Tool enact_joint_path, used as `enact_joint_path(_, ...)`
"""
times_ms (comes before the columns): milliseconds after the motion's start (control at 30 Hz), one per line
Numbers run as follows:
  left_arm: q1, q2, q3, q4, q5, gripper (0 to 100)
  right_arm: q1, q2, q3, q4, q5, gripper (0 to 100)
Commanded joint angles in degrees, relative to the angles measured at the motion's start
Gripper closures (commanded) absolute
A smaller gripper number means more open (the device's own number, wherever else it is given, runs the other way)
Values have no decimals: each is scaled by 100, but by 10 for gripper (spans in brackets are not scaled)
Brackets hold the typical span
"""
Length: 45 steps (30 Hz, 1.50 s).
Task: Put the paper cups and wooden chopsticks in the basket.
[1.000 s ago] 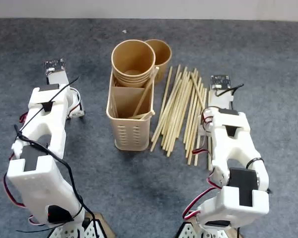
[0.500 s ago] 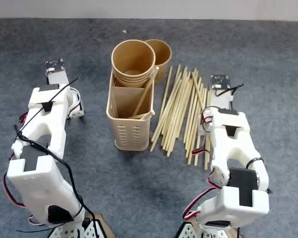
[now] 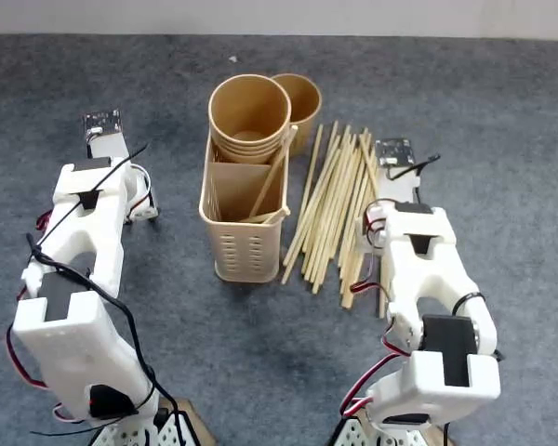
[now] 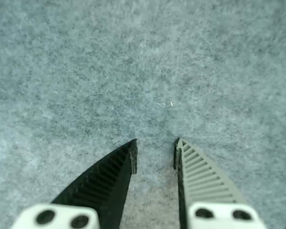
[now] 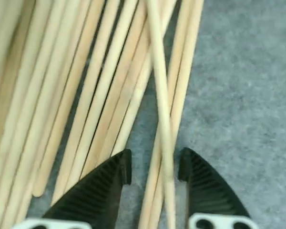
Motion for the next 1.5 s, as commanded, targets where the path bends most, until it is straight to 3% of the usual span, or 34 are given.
enact_joint_path(0, 92, -66, 13, -149, -62, 839, -92, -22, -163, 31, 114, 998)
enact_joint_path(167, 92, -66, 13, -149, -62, 839, 4, -92, -207, 31, 97, 993)
enact_joint_path(267, 92, -66, 13, -149, -62, 839, 101, -426, -593, 136, -360, 994)
enact_joint_path(433, 92, -66, 13, -158, -62, 839, 101, -1859, -1824, 980, -738, 994)
enact_joint_path(667, 101, -66, 13, -176, -62, 839, -242, -4119, -2844, 892, -1187, 994)
enact_joint_path(900, 110, -66, 13, -176, -62, 839, -1235, -5411, -1921, -259, -1257, 994)
enact_joint_path(1200, 92, -66, 13, -176, -62, 839, -2404, -6668, 1007, -2422, -1670, 994)
enact_joint_path(1467, 101, -66, 13, -176, -62, 839, -3196, -6053, 1059, -2545, -1679, 994)
